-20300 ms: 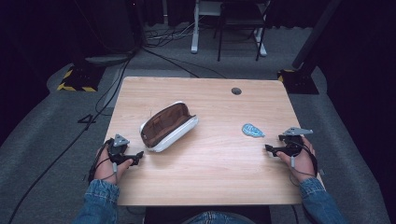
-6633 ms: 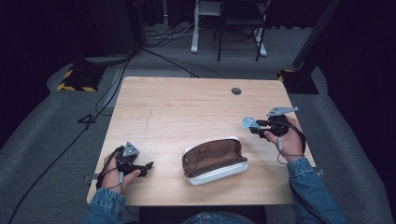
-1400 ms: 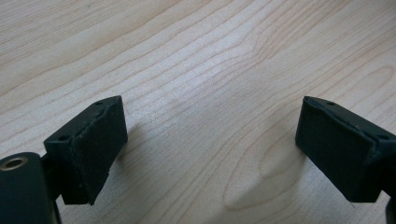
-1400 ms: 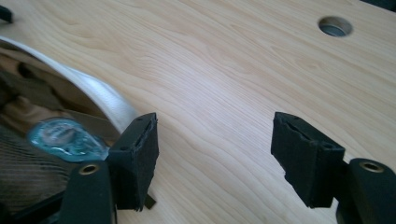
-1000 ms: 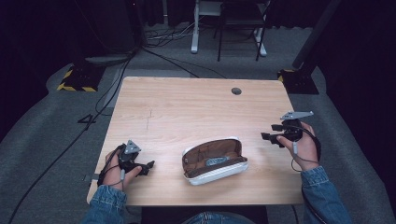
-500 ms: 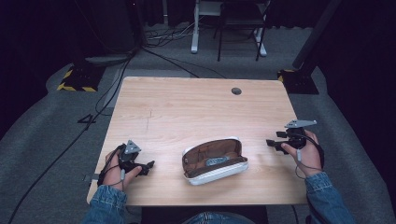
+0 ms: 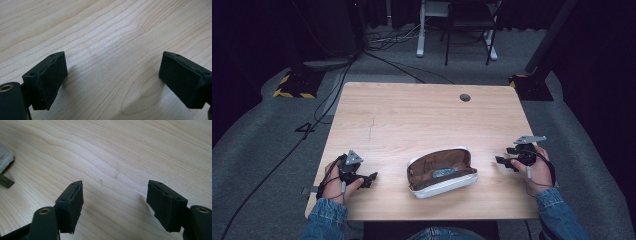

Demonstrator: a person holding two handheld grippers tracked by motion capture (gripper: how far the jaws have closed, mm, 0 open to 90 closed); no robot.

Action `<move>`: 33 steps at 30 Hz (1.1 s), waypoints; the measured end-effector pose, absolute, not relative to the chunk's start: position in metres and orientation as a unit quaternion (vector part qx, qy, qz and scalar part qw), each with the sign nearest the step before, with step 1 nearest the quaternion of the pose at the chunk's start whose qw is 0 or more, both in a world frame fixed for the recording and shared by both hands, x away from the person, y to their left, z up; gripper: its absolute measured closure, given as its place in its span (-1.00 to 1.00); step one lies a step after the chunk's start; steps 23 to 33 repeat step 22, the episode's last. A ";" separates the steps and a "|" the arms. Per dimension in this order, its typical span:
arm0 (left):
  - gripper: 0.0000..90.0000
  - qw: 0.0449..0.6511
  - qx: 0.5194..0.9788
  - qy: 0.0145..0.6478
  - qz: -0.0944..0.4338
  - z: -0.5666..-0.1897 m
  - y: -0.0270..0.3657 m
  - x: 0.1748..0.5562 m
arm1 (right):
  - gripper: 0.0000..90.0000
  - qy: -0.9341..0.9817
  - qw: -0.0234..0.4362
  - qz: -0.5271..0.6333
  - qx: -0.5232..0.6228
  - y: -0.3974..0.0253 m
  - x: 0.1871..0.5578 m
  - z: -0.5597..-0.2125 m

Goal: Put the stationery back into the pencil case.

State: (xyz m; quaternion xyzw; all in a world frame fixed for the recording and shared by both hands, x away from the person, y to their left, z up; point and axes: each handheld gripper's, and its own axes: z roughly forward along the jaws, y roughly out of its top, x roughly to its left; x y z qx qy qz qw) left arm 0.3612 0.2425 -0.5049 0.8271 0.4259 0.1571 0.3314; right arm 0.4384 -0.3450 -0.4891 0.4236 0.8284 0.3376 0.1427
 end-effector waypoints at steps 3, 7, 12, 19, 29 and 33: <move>-0.81 0.331 0.827 0.426 0.157 -0.505 0.242 0.361 | -0.41 0.826 0.143 0.342 0.425 -0.345 0.439 -0.493; -0.81 0.331 0.827 0.426 0.157 -0.505 0.242 0.361 | -0.59 0.826 0.155 0.349 0.414 -0.344 0.439 -0.497; -0.82 0.331 0.827 0.427 0.158 -0.505 0.242 0.361 | -0.92 0.829 0.173 0.348 0.401 -0.339 0.444 -0.505; -0.82 0.331 0.826 0.428 0.157 -0.505 0.242 0.362 | -0.93 0.829 0.173 0.348 0.403 -0.339 0.445 -0.505; -0.82 0.331 0.826 0.428 0.157 -0.505 0.242 0.362 | -0.93 0.829 0.174 0.347 0.403 -0.338 0.445 -0.505; -0.82 0.331 0.826 0.428 0.157 -0.505 0.242 0.362 | -0.93 0.829 0.174 0.347 0.403 -0.338 0.445 -0.505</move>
